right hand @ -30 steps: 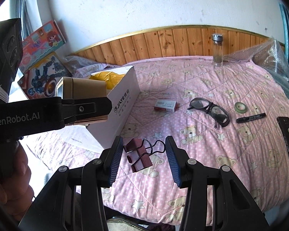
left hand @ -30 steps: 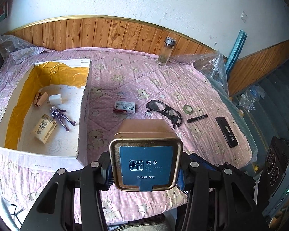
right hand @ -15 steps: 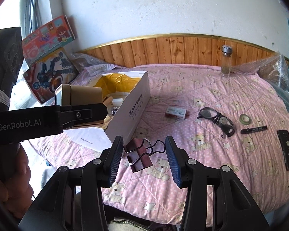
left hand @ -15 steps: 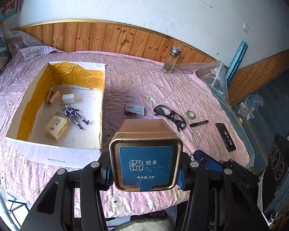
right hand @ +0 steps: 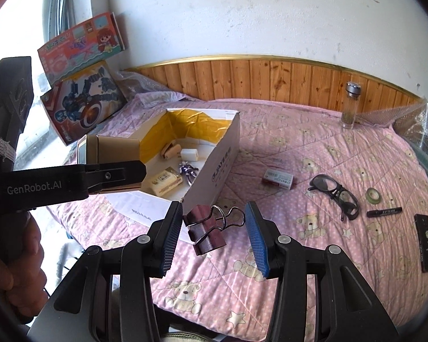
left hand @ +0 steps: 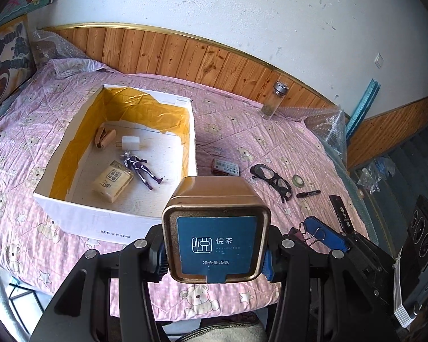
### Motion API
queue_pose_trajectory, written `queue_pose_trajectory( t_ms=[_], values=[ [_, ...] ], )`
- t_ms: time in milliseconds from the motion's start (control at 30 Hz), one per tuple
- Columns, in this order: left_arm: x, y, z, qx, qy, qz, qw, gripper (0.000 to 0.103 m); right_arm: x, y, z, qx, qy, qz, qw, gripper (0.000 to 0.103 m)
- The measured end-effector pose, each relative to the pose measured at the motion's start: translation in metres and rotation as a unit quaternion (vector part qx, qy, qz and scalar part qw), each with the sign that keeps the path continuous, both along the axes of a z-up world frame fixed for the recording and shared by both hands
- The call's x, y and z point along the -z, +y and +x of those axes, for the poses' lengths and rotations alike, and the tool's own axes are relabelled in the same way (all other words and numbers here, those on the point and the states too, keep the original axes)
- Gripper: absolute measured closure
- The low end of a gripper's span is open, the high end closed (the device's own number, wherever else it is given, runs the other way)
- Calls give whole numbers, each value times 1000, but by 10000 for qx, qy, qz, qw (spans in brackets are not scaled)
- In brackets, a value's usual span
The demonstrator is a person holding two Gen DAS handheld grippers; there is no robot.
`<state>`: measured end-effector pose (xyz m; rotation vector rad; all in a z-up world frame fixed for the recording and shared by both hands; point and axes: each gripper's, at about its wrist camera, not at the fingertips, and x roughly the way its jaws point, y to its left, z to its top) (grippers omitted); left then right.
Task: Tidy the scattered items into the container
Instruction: 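Carry the tin and binder clip in both tools over the white box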
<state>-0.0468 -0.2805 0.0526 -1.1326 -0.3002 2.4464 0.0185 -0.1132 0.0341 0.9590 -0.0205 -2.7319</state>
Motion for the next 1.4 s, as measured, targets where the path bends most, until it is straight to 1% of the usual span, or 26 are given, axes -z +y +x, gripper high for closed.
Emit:
queue_pose_trajectory(
  t_ms=[333, 733, 1033, 1400],
  values=[
    [6, -41, -12, -320, -87, 112, 9994, 53, -9, -25, -18, -227, 60, 87, 9997, 56],
    [13, -70, -32, -560, -186, 203, 9981, 53, -22, -54, -44, -568, 142, 188, 9981, 56],
    [16, -79, -50, -620, -243, 207, 9976, 53, -29, -66, -71, -704, 167, 197, 9972, 56],
    [24, -79, -78, -637, -420, 227, 9968, 53, -25, -71, -108, -770, 51, 219, 9968, 55]
  ],
)
